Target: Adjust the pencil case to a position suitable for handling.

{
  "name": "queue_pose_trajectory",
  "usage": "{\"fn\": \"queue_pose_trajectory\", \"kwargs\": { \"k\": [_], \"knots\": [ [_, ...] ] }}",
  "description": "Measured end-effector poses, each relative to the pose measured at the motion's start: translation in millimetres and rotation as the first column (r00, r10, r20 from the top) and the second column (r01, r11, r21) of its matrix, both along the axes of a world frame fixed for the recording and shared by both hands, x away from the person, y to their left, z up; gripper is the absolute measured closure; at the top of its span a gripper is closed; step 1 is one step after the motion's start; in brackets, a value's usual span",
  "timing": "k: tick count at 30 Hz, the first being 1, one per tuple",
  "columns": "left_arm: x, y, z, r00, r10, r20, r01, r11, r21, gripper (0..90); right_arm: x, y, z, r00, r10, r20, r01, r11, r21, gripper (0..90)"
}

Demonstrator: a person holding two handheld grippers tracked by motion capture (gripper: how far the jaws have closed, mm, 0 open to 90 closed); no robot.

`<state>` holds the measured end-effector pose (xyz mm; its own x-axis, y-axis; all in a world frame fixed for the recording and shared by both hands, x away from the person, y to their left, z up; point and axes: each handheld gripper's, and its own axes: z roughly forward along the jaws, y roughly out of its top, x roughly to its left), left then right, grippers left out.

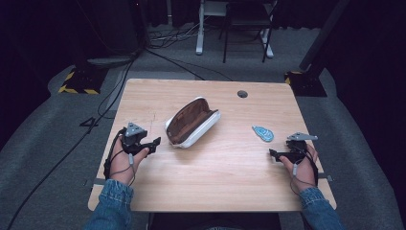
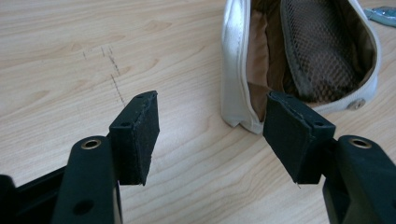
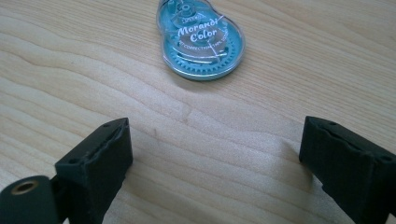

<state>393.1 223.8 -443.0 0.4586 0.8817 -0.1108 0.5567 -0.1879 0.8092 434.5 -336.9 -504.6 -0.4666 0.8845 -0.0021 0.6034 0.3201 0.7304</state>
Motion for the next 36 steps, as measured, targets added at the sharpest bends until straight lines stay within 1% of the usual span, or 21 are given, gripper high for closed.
{"fn": "queue_pose_trajectory", "kwargs": {
  "k": [5,10,11,12,13,15,19,21,24,25,28,32,33,36],
  "knots": [
    [6.0,-6.6,3.4,0.9998,-0.013,0.013,0.013,0.9999,-0.009,36.1,0.0,-0.1,0.0,1.0000,0.000,0.000,0.000,1.000,-0.001,9.5],
    [12.8,-12.9,6.7,0.9994,-0.021,0.029,0.021,0.9997,-0.008,35.9,0.0,0.0,0.0,1.0000,0.000,0.000,0.000,1.000,0.000,9.6],
    [14.0,-14.2,6.8,0.9992,-0.019,0.035,0.020,0.9996,-0.018,35.9,0.0,0.0,0.0,1.0000,0.000,0.001,0.000,1.000,0.000,9.5],
    [15.3,-15.6,6.9,0.9993,-0.018,0.034,0.019,0.9995,-0.024,35.8,0.0,0.1,0.0,1.0000,0.000,0.000,0.000,1.000,0.001,9.5],
    [17.3,-17.1,7.3,0.9990,-0.024,0.037,0.025,0.9995,-0.018,35.8,0.0,0.1,0.0,1.0000,0.000,0.000,0.000,1.000,0.001,9.5],
    [20.3,-20.0,7.7,0.9987,-0.026,0.043,0.027,0.9994,-0.020,35.9,0.0,0.1,-0.1,1.0000,0.000,0.000,0.000,1.000,0.001,9.5],
    [25.2,-25.2,7.7,0.9986,-0.032,0.041,0.033,0.9990,-0.030,35.6,0.0,0.1,-0.1,1.0000,0.000,0.000,0.000,1.000,0.001,9.5],
    [28.2,-28.6,6.7,0.9985,-0.034,0.044,0.036,0.9986,-0.039,35.3,0.0,0.0,-0.1,1.0000,0.001,0.001,-0.001,1.000,0.000,9.5],
    [32.2,-32.9,4.9,0.9984,-0.040,0.039,0.042,0.9983,-0.041,35.2,0.0,-0.1,-0.1,1.0000,0.001,0.001,-0.001,1.000,-0.001,9.6],
    [33.5,-35.3,3.7,0.9986,-0.034,0.039,0.036,0.9983,-0.046,35.3,0.0,0.0,-0.1,1.0000,0.000,0.000,0.000,1.000,0.000,9.6],
    [38.7,-40.5,-0.1,0.9986,-0.040,0.034,0.041,0.9983,-0.041,35.3,0.0,0.0,-0.1,1.0000,0.000,0.001,0.000,1.000,0.000,9.6],
    [44.4,-44.8,-5.2,0.9990,-0.035,0.028,0.037,0.9983,-0.046,35.4,0.0,0.0,-0.1,1.0000,0.001,0.001,-0.001,1.000,-0.001,9.6],
    [48.3,-46.7,-8.6,0.9991,-0.034,0.024,0.035,0.9984,-0.045,35.4,-0.1,0.0,-0.1,1.0000,0.000,0.001,0.000,1.000,0.000,9.6],
    [53.7,-49.5,-13.5,0.9995,-0.027,0.019,0.028,0.9986,-0.045,35.6,-0.1,0.0,-0.1,1.0000,0.000,0.001,0.000,1.000,0.000,9.6]
  ]
}}
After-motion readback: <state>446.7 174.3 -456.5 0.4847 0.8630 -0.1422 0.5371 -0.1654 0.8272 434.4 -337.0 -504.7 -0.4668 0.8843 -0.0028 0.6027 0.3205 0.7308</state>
